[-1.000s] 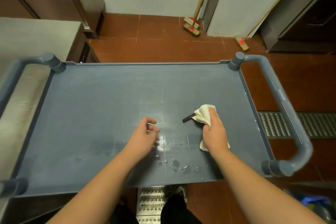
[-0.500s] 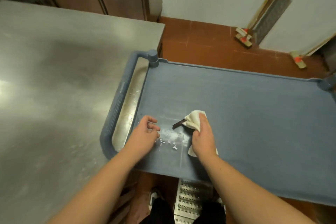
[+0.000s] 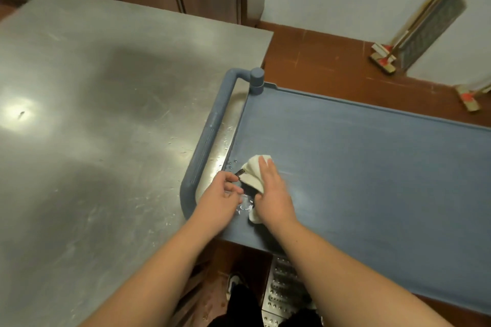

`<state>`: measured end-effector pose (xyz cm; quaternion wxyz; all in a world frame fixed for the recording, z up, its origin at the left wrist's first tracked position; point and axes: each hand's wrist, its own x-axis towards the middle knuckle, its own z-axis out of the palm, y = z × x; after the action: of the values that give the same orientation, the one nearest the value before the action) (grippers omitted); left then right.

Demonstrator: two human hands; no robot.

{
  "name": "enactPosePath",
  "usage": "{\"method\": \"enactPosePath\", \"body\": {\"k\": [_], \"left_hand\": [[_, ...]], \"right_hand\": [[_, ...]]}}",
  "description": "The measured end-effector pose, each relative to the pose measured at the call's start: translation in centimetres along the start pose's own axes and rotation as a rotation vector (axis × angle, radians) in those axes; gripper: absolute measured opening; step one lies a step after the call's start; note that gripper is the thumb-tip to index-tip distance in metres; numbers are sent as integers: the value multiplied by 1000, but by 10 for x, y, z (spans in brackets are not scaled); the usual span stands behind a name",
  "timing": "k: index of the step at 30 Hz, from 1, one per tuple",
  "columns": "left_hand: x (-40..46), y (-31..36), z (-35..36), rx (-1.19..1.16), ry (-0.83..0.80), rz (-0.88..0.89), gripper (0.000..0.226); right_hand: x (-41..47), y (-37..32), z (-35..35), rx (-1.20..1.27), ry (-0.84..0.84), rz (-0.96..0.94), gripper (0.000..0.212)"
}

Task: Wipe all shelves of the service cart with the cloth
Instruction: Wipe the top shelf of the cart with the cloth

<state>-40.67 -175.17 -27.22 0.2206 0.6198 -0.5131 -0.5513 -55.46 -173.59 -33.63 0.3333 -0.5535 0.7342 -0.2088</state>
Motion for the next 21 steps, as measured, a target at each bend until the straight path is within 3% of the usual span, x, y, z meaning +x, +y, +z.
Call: {"method": "enactPosePath", "body": {"k": [7,11,21], "left_hand": [[-5,30,82,82,-63,53,31],[-12,45,158,148,-106,69,35],[-39,91,386,162,-248,84,35]], "right_hand": [[-13,65,-54,29,88,-24,85],[-34,139,-121,15,161,39,75],[-115,340,-308,-24,297,277,78]]}}
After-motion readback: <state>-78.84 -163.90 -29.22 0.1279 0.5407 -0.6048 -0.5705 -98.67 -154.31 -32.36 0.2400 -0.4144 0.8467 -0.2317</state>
